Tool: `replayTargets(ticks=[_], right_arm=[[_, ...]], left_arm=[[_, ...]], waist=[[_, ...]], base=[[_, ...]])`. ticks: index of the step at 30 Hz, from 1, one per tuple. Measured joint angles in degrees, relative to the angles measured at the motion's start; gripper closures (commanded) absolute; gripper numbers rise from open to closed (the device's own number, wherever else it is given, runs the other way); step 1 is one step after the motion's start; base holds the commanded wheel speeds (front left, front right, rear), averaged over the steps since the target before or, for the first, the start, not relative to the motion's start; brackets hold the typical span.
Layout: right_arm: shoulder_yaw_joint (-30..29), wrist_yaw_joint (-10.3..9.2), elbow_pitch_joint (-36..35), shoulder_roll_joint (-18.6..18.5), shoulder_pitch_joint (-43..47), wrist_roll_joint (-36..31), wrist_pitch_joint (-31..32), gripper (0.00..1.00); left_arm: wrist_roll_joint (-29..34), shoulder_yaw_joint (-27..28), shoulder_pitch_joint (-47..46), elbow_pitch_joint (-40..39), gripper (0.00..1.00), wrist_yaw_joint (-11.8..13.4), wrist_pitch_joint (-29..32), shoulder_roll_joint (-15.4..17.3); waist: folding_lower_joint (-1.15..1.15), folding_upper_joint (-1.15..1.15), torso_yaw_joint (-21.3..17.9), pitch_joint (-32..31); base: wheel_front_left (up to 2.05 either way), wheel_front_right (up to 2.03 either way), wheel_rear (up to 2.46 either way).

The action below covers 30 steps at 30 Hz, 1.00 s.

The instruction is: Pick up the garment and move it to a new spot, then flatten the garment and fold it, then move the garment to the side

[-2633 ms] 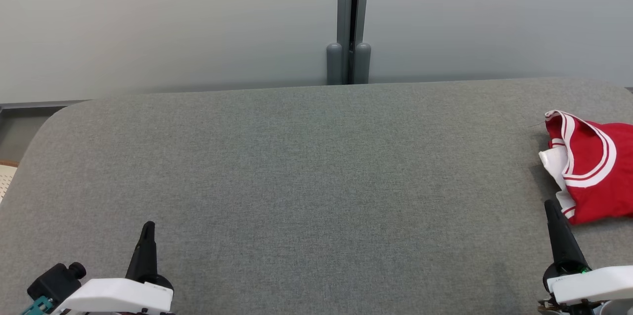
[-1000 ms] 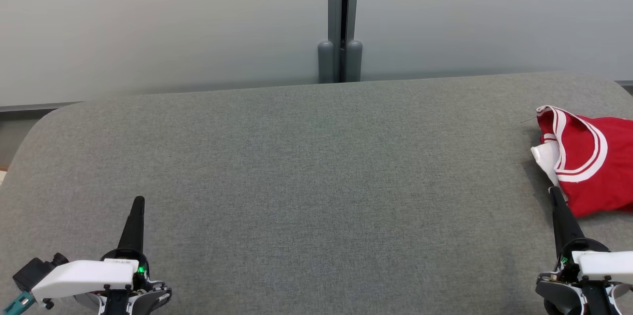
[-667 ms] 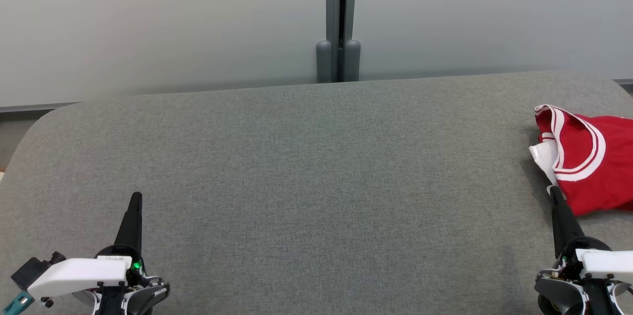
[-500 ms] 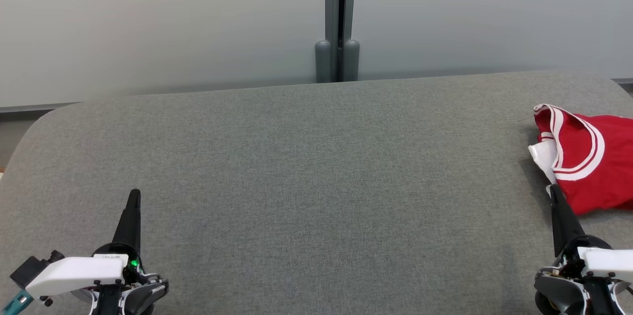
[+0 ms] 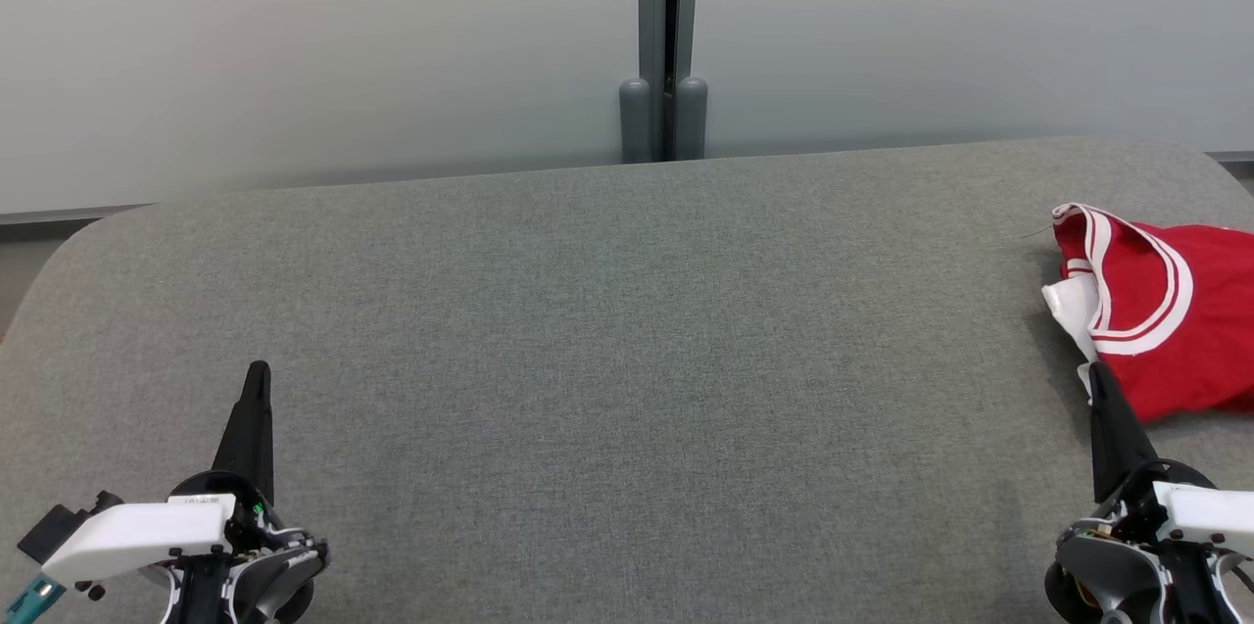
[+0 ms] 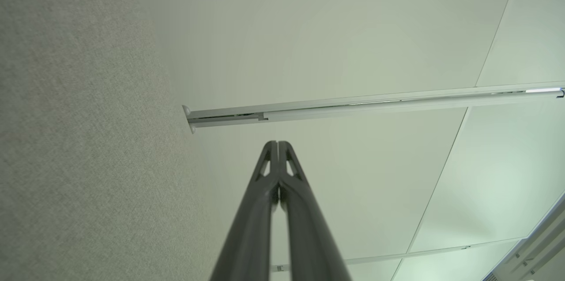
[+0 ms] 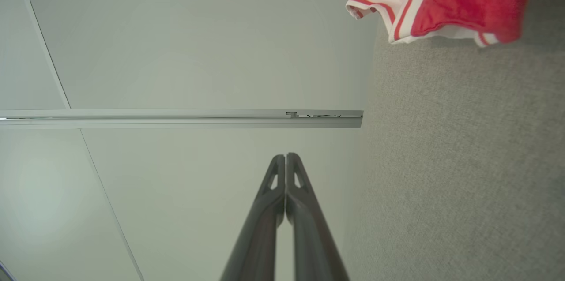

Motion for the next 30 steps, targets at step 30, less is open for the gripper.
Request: replayTargets(ticks=[30], right_arm=[[-0.3,0.0,0.0,0.2,0.0,-0.1,0.3,1.0]], left_arm=[[0.0,0.0,-0.1,0.0,1.0,0.0,0.0,0.0]], waist=[[0.0,0.0,0.0,0.0]], base=[[0.0,0.0,0.0]])
